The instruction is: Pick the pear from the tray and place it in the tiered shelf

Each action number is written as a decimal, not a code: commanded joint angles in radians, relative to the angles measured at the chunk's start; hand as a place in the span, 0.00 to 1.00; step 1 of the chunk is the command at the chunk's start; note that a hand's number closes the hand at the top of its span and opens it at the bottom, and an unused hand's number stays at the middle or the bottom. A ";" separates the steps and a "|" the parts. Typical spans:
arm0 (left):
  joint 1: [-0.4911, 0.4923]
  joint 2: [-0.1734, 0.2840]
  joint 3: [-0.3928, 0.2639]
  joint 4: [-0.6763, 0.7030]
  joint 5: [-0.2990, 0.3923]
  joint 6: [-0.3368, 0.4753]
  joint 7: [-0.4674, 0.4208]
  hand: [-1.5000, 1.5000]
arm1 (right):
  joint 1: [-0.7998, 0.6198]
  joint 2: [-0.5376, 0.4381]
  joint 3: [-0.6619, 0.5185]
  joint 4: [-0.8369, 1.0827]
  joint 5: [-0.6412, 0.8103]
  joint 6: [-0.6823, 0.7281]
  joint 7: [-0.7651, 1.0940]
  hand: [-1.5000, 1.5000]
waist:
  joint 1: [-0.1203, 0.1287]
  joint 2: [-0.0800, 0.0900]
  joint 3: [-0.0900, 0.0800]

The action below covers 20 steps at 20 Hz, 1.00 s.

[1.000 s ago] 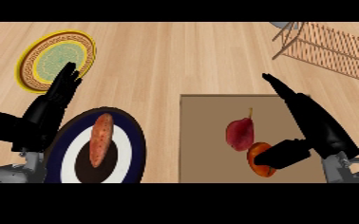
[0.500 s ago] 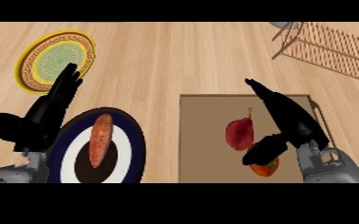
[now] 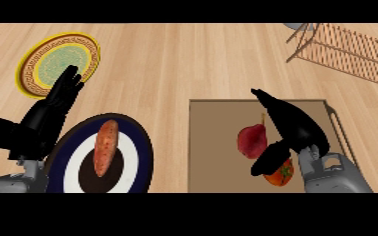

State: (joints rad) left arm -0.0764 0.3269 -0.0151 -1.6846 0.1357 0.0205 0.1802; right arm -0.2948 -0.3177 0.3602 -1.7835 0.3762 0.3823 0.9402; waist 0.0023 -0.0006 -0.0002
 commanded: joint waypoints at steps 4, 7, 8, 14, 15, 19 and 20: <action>0.046 -0.045 -0.026 -0.012 -0.046 0.008 -0.029 0.50 | -0.030 0.004 0.031 0.097 0.102 0.050 0.071 0.00 | 0.003 0.001 0.000; 0.042 -0.020 0.025 -0.009 -0.018 -0.025 -0.023 0.50 | 0.029 -0.036 -0.016 0.063 0.062 0.100 0.055 0.00 | -0.002 0.000 0.000; 0.050 -0.017 0.027 -0.001 -0.026 -0.042 -0.061 0.50 | 0.068 -0.001 0.040 -0.010 0.086 0.097 0.111 0.00 | -0.004 -0.001 0.000; 0.048 -0.072 -0.016 -0.084 -0.084 0.001 0.036 0.50 | -0.004 0.013 -0.063 0.123 0.073 0.138 0.026 0.00 | 0.002 0.000 0.000; 0.019 -0.040 0.047 0.001 -0.032 -0.061 -0.016 0.50 | 0.043 -0.010 -0.065 0.102 0.062 0.158 -0.003 0.00 | -0.001 0.000 0.000; -0.002 -0.066 0.047 -0.026 -0.052 -0.035 0.036 0.50 | 0.088 0.024 -0.042 0.118 0.123 0.132 -0.006 0.00 | -0.002 0.000 0.000; -0.003 -0.071 0.036 -0.008 -0.067 -0.049 0.007 0.50 | 0.056 0.077 -0.014 0.109 0.137 0.143 0.056 0.00 | -0.001 0.000 0.000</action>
State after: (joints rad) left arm -0.0745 0.2689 0.0185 -1.6845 0.0827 -0.0207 0.1786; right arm -0.2419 -0.2881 0.3301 -1.6606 0.4867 0.4784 0.9069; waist 0.0011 -0.0004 -0.0001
